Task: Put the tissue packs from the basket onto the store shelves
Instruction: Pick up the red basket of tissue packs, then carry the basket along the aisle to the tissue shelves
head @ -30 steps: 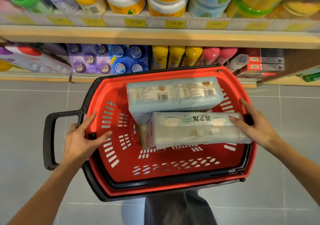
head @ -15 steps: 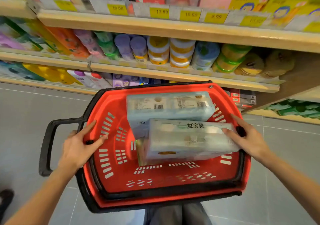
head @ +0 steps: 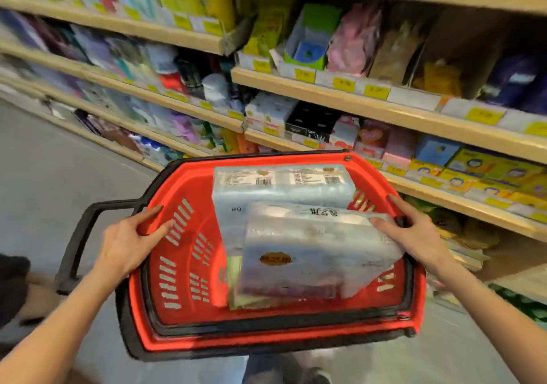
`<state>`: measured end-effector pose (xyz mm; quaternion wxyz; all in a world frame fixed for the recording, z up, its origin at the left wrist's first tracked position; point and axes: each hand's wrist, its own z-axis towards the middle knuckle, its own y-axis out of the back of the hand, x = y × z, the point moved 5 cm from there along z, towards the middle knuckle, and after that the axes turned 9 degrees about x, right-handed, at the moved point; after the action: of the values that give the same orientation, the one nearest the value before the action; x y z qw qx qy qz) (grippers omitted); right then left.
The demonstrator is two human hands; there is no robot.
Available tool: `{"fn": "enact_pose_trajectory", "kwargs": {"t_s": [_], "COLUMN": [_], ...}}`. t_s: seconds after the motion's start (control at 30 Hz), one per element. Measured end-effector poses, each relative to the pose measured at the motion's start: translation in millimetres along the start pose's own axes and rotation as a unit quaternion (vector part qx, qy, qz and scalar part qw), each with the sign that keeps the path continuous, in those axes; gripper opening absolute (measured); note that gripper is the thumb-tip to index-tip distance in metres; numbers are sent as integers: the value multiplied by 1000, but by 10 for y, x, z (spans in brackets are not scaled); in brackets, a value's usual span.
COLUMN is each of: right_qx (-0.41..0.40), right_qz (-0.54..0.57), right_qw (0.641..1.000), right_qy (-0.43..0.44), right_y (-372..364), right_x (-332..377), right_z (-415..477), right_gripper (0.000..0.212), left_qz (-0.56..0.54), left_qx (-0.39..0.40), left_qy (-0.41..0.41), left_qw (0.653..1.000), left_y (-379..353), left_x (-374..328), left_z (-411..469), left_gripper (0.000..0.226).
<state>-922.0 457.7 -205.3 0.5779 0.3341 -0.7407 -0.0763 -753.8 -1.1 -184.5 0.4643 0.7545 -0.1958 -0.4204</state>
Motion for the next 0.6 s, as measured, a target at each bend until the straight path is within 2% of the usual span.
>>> {"fn": "enact_pose_trajectory", "kwargs": {"t_s": [0.07, 0.27, 0.43, 0.6], "right_qx": [9, 30, 69, 88], "right_qz": [-18, -47, -42, -41], "right_qw": [999, 991, 985, 977], "right_qy": [28, 125, 152, 192], "right_y": [-52, -405, -826, -1274], "right_x": [349, 1487, 2246, 2952], "right_z": [60, 290, 531, 744], "right_gripper": [75, 72, 108, 89], "left_qz": [-12, -42, -43, -57], "left_qx": [-18, -74, -134, -159], "left_qy": [12, 42, 53, 71], "left_qw": [1000, 996, 989, 983], "left_y": [314, 1189, 1842, 2385], "left_x": [92, 579, 960, 1333], "left_z": [-73, -104, -89, -45], "left_gripper": [55, 60, 43, 37]}}
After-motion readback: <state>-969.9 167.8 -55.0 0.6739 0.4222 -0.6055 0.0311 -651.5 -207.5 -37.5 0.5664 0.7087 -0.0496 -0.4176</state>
